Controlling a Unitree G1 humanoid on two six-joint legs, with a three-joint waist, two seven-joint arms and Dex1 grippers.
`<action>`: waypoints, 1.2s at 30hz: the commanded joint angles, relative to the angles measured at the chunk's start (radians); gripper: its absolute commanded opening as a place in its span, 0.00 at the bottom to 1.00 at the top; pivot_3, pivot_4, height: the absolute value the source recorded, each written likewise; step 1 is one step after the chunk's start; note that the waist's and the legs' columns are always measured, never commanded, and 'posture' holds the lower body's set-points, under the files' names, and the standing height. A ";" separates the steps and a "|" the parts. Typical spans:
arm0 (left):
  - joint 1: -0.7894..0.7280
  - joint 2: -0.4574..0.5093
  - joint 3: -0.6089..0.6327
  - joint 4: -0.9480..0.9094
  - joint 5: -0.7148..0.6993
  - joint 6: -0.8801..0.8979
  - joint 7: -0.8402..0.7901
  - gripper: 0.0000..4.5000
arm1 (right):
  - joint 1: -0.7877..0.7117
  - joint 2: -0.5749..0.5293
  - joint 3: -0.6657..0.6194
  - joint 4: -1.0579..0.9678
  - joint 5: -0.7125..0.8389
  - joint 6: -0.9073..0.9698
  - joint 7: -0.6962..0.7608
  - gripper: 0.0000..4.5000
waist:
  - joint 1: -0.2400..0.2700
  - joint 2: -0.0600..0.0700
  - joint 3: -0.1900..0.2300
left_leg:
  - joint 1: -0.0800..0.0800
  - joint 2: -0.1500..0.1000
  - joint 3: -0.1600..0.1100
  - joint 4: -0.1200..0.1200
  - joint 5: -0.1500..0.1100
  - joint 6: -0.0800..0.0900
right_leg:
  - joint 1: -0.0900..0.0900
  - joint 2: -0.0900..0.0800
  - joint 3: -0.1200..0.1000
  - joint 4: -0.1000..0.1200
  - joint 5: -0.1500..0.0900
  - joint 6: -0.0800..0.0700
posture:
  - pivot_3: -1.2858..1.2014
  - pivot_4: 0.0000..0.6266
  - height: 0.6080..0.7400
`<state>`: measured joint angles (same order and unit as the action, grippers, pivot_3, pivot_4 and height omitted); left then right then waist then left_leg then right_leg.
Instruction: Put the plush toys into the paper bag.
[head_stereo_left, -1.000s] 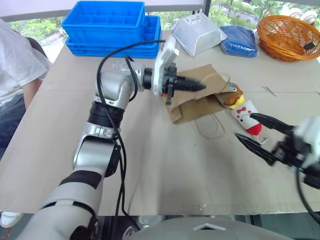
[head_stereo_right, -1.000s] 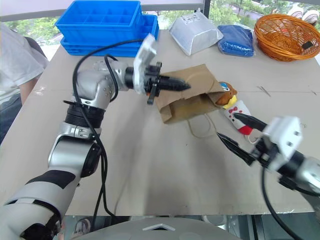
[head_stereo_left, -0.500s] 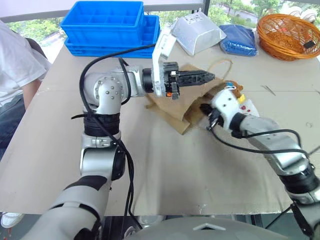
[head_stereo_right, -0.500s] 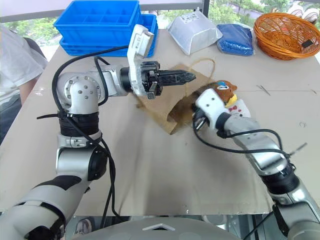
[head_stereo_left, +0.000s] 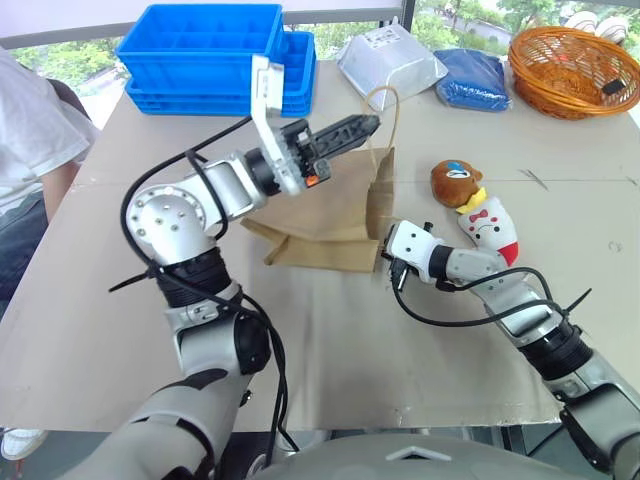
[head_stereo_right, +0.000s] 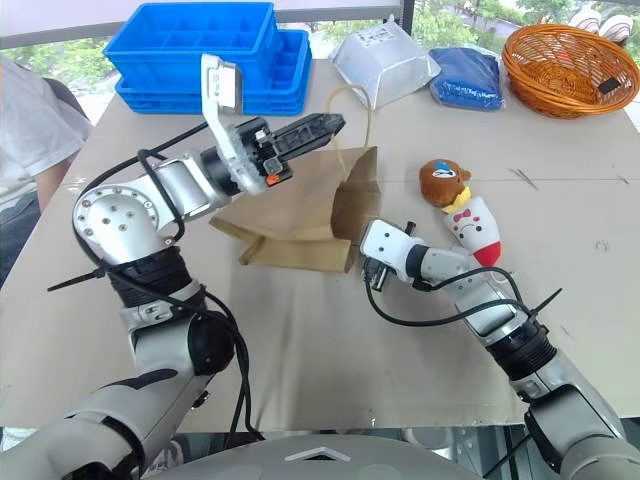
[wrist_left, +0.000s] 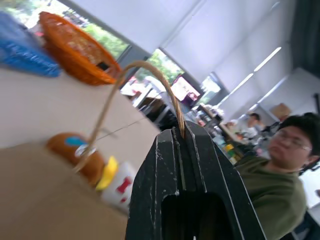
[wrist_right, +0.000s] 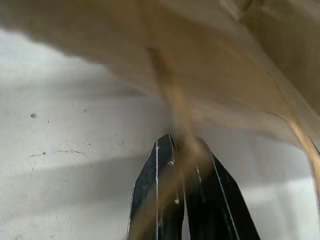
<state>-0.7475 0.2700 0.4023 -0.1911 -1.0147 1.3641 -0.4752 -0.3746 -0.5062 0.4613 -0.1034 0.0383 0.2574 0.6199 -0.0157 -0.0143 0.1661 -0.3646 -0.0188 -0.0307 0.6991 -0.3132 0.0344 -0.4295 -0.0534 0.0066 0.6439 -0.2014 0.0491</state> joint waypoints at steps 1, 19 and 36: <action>0.061 0.120 -0.104 -0.102 0.033 -0.094 -0.134 0.00 | 0.034 -0.017 -0.109 -0.112 0.055 0.044 0.014 0.01 | 0.002 0.000 0.000 | 0.000 0.000 0.000 0.000 0.000 0.000 | 0.000 0.000 0.000 0.000 0.000 0.000 | 0.52 0.24 1.00; 0.133 0.313 -0.391 -0.096 0.281 -0.572 -0.504 0.00 | -0.101 0.130 -0.118 -0.152 0.222 0.292 0.062 0.01 | 0.000 0.000 0.000 | -0.002 -0.001 0.000 -0.001 0.000 0.001 | -0.002 0.001 -0.001 -0.002 0.000 0.000 | 0.52 0.24 1.00; 0.134 0.221 -0.238 -0.079 0.273 -0.614 -0.245 0.00 | -0.178 0.297 0.035 0.420 -0.045 -0.055 0.125 0.01 | -0.003 0.000 0.001 | -0.001 -0.001 -0.001 -0.002 0.000 0.000 | -0.002 -0.001 -0.005 -0.002 0.000 0.000 | 0.52 0.24 1.00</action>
<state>-0.5910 0.5032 0.0986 -0.2531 -0.7305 0.7769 -0.7824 -0.5652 -0.2058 0.4931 0.2642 0.0426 0.1731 0.7806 -0.0189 -0.0139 0.1667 -0.3653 -0.0198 -0.0316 0.6970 -0.3129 0.0345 -0.4311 -0.0538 0.0018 0.6428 -0.2014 0.0487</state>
